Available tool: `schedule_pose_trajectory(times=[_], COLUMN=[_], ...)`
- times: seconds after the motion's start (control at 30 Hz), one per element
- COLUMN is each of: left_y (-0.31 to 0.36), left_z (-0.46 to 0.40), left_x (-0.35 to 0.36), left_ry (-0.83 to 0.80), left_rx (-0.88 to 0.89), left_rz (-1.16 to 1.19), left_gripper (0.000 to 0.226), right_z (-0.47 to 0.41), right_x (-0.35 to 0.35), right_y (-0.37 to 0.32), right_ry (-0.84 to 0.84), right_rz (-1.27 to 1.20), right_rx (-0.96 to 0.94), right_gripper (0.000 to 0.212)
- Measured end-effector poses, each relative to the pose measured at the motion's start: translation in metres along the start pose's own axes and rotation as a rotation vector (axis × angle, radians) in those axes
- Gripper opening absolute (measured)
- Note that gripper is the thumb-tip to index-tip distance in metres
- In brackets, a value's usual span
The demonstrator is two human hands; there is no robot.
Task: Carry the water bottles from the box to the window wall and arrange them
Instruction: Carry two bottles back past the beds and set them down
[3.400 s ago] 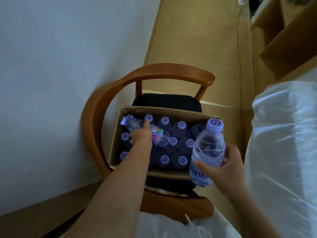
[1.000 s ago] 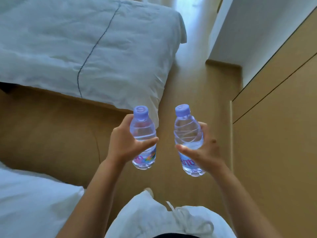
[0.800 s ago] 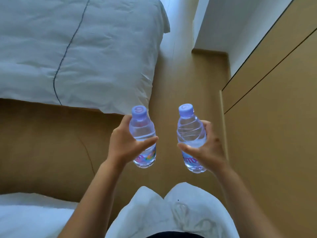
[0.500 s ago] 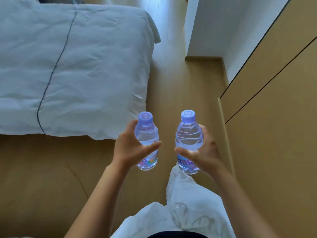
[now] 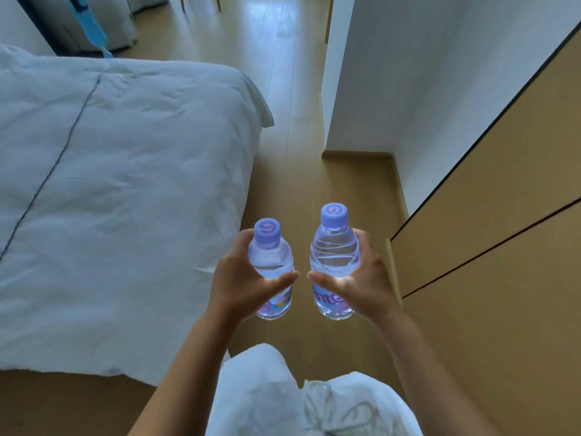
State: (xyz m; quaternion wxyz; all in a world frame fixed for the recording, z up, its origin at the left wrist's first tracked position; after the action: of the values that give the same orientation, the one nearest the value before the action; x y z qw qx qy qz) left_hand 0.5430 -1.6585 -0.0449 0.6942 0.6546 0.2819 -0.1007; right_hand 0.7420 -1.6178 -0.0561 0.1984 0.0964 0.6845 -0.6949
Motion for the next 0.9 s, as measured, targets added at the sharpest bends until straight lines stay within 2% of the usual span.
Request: schedule_pose_trajectory(times=[0.23,0.6,0.9], left_y=[-0.014,-0.02,-0.032], left_z=[-0.137,-0.409,-0.563], left_x=[0.004,-0.022,0.004], left_ry=[0.009,-0.046,-0.087], left_rx=[0.017,0.024,-0.028], left_rz=[-0.024,-0.047,-0.041], left_gripper=[0.062,0.062,0.059], right_z=[-0.131,-0.375,-0.533], right_x=[0.012,0.05,0.053], right_y=[0.001,-0.037,-0.025], right_ry=[0.029,0.117,0.087], right_rz=[0.016,0.002,0.03], right_rx=[0.039,0.065,0.082], right_gripper=[0.068,0.068,0.069])
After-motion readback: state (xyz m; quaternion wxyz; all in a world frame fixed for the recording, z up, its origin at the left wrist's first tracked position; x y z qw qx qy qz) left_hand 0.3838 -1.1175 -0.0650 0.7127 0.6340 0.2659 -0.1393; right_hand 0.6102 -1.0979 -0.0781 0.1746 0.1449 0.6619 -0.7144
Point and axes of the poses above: each hand's wrist, its own z-axis away from the middle knuckle, its own x-axis out of the palm, y = z × x, the point moved 5 cm from there along -z, towards the middle knuckle
